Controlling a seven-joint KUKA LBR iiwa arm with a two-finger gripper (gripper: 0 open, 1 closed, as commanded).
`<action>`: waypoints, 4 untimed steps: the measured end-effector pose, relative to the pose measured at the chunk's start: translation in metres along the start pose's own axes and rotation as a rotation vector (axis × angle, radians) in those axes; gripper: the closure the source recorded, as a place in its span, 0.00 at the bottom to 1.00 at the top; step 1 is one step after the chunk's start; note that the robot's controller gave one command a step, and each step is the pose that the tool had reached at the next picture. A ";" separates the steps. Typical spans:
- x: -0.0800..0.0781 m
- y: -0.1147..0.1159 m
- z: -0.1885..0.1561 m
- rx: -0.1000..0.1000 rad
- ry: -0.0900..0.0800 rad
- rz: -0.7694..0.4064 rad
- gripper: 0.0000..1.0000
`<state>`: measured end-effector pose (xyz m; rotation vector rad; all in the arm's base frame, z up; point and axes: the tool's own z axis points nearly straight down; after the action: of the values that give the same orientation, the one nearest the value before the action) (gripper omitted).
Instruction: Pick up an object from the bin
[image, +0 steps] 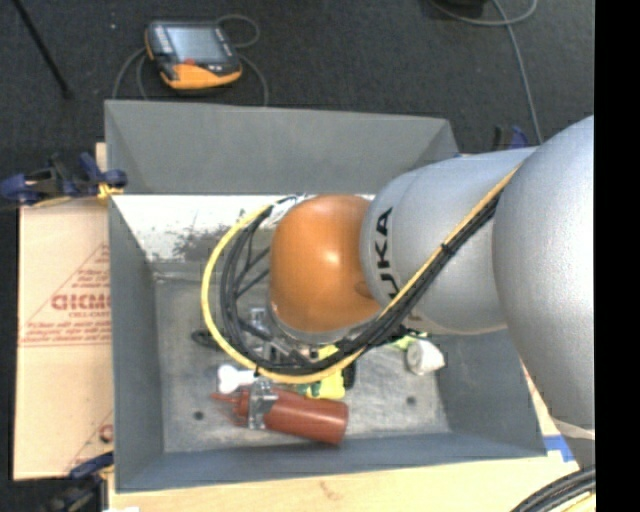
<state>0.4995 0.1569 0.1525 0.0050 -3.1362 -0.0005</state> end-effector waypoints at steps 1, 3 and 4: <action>-0.002 0.000 -0.004 -0.001 -0.007 0.004 0.00; -0.034 -0.051 0.067 -0.007 -0.011 0.026 0.00; -0.057 -0.093 0.052 -0.002 -0.007 0.079 0.00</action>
Offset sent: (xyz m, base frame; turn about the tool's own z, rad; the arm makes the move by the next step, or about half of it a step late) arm 0.0353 -0.0624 -0.0825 0.0313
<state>0.5568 0.0638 0.0998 -0.1194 -3.1406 -0.0039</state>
